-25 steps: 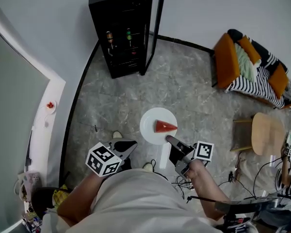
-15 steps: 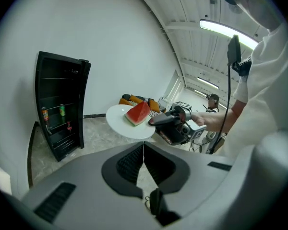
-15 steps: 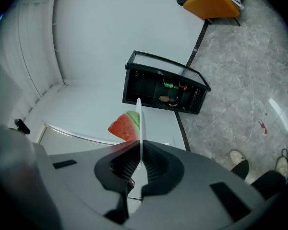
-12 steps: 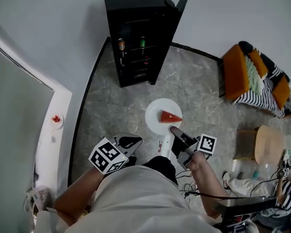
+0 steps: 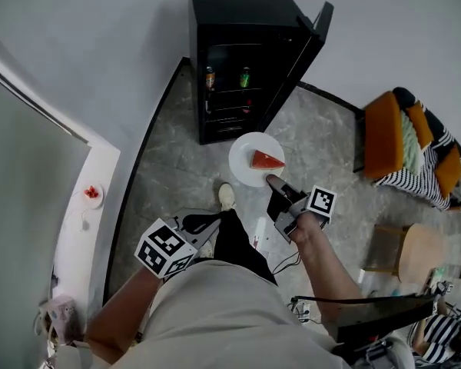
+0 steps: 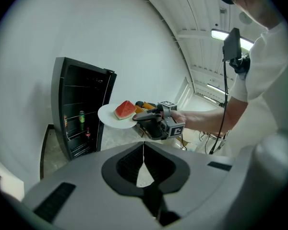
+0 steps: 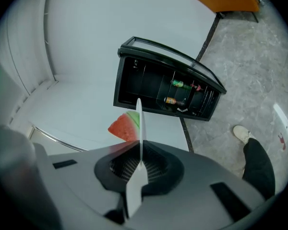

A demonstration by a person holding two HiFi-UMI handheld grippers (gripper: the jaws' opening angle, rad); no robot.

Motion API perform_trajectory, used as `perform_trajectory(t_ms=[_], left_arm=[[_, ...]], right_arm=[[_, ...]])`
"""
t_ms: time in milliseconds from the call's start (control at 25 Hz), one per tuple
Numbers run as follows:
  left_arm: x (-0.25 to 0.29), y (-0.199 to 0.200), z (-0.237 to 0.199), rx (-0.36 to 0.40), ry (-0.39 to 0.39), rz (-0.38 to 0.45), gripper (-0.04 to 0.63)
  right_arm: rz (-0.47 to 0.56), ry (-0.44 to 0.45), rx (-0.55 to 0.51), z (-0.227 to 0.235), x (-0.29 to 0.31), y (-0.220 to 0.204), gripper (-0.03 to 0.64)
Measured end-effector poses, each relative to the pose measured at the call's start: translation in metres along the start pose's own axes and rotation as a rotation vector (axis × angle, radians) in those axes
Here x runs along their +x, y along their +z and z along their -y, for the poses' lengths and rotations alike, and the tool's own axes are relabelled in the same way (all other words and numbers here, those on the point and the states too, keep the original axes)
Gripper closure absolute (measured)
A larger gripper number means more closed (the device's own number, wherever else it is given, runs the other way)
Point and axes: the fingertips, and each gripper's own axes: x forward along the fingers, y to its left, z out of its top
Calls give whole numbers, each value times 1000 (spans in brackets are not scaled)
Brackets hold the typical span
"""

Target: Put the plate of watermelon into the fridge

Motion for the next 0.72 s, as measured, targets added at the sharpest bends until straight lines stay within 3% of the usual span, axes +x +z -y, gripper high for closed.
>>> perform_trajectory(t_ms=[720], left_arm=[[64,129,-154,-80,115,-7,583]], right_arm=[[-71,-23,38,39,236,185,592]])
